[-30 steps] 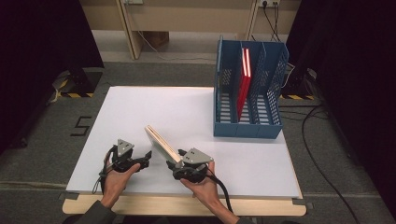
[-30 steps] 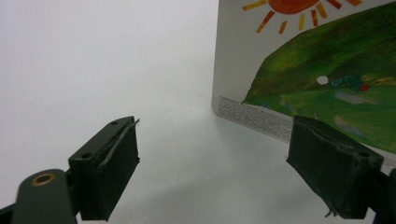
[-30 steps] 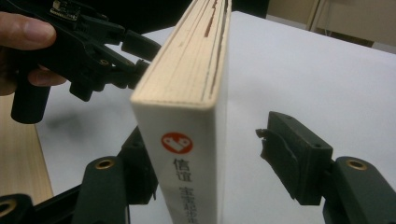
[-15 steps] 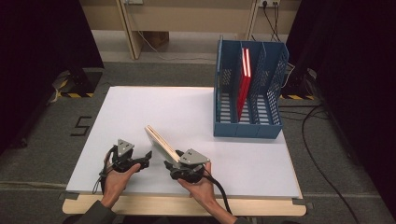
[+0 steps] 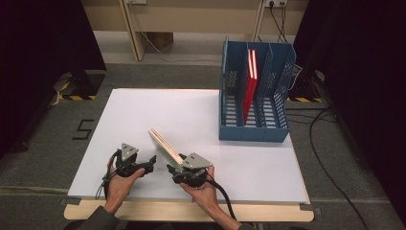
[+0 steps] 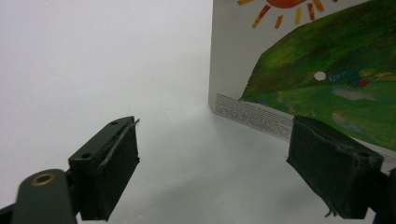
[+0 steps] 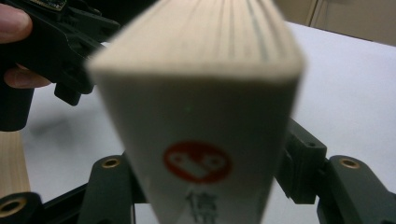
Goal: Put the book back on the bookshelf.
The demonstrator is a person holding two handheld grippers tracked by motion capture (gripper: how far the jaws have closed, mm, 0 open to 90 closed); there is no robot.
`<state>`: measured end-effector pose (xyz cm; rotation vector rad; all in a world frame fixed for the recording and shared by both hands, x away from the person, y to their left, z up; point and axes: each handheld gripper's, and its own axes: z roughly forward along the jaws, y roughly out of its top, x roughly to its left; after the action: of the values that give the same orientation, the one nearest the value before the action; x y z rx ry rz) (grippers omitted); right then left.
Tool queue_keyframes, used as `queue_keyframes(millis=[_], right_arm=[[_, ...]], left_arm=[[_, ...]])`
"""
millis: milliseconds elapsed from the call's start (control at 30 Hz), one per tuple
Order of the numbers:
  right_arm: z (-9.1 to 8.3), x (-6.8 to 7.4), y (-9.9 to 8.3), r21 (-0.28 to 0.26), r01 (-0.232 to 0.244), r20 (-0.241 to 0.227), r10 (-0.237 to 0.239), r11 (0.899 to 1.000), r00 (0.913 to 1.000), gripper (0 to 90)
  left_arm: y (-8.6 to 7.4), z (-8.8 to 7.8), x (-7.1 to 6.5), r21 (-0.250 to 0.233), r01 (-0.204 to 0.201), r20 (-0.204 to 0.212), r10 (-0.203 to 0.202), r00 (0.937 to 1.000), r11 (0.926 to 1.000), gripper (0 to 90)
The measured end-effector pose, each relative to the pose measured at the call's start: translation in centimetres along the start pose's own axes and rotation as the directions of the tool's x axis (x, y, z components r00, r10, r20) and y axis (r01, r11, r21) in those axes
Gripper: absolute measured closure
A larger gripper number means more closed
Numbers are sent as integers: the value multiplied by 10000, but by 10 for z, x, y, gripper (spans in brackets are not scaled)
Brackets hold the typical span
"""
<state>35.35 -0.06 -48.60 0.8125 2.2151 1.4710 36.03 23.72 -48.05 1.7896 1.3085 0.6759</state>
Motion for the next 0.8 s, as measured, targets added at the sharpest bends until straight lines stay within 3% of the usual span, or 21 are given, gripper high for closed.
queue_keyframes(millis=[367, 533, 567, 800], right_arm=[[4, -1, -1, 39, 44, 107, -44, 10000, 9999, 466], [5, -2, -2, -28, 36, -36, -36, 10000, 10000, 577], [5, -3, -2, -49, 27, -114, -28, 10000, 9999, 641], [2, -7, 0, -209, 266, -67, -268, 9994, 9996, 735]], left_arm=[[0, 0, -1, -15, -20, 39, 20, 10000, 10000, 154], [0, 1, -1, -6, -26, 58, 26, 10000, 10000, 154], [0, 1, -1, -9, -33, 60, 33, 10000, 10000, 154], [0, 0, -1, 63, -13, 38, 13, 10000, 10000, 154]])
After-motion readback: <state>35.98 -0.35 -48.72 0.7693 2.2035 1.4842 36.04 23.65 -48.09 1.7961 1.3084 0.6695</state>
